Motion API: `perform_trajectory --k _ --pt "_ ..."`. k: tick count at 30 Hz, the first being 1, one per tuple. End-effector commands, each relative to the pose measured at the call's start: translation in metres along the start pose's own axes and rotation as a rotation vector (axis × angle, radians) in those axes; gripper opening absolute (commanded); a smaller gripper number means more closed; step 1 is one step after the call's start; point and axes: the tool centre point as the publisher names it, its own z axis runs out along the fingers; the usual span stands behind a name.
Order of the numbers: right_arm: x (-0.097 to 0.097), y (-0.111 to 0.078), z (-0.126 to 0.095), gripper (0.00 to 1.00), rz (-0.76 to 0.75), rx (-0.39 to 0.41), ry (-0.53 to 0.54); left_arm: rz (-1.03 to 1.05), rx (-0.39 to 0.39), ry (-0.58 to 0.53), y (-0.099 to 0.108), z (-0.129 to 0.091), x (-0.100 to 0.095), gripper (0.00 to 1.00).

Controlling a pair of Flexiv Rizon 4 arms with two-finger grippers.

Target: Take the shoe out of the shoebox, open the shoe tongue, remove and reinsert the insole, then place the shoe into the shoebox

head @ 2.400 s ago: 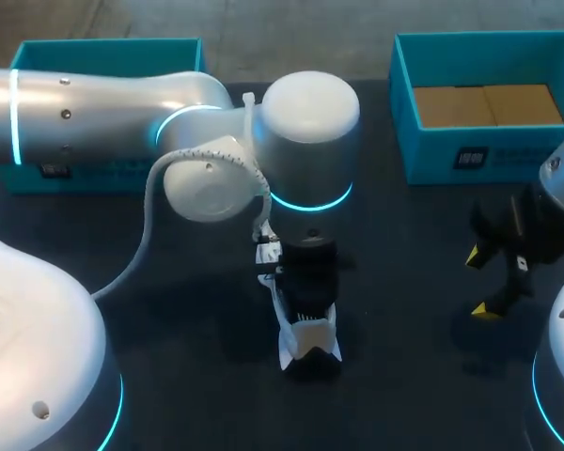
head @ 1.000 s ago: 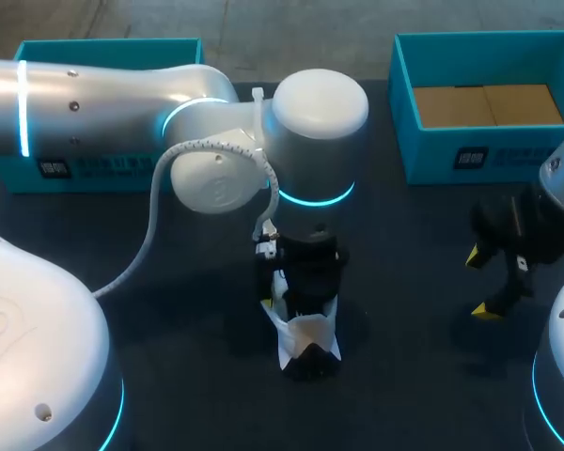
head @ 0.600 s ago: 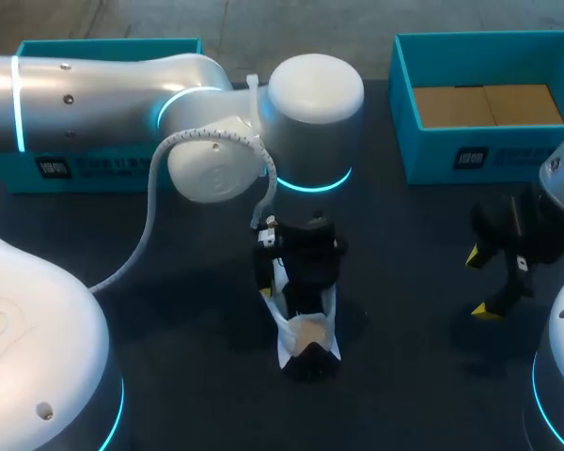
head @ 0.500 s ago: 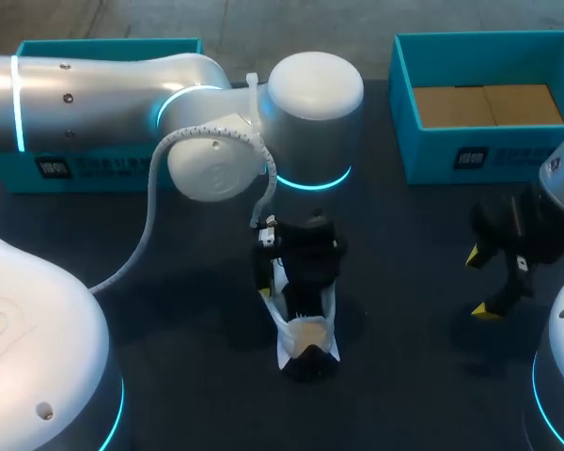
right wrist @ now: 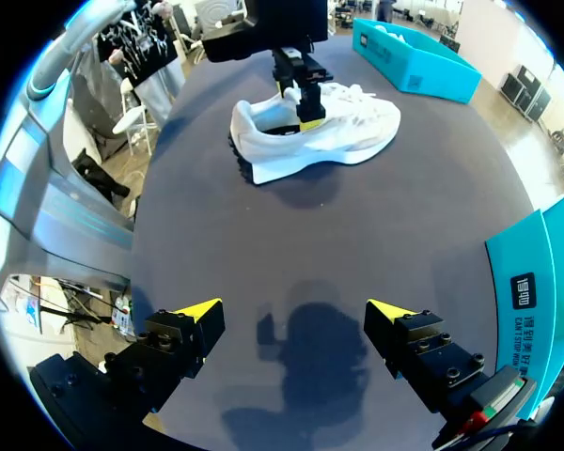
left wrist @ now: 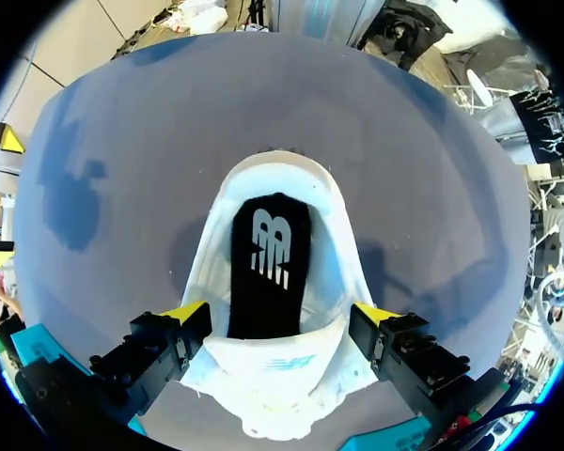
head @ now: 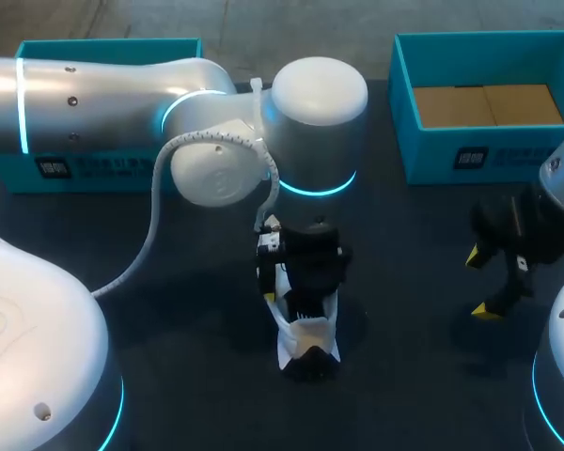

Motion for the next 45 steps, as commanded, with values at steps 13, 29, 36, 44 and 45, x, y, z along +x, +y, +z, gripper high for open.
perform_trajectory --k 13,29,36,44,45 --pt "0.002 0.000 0.000 1.00 0.000 0.000 -0.003 -0.013 -0.017 0.001 0.009 -0.009 0.005 1.00" --pt "0.002 0.000 0.000 1.00 0.000 0.000 -0.003 -0.053 -0.066 -0.014 0.034 -0.033 0.007 1.00" --pt "0.002 0.000 0.000 1.00 0.000 0.000 -0.003 -0.069 -0.087 -0.038 0.049 -0.063 0.015 1.00" --pt "0.002 0.000 0.000 1.00 0.000 0.000 -0.003 -0.066 -0.057 -0.048 0.059 -0.089 0.024 1.00" --pt "0.002 0.000 0.000 1.00 0.000 0.000 -0.003 -0.062 -0.048 -0.050 0.061 -0.090 0.024 1.00"
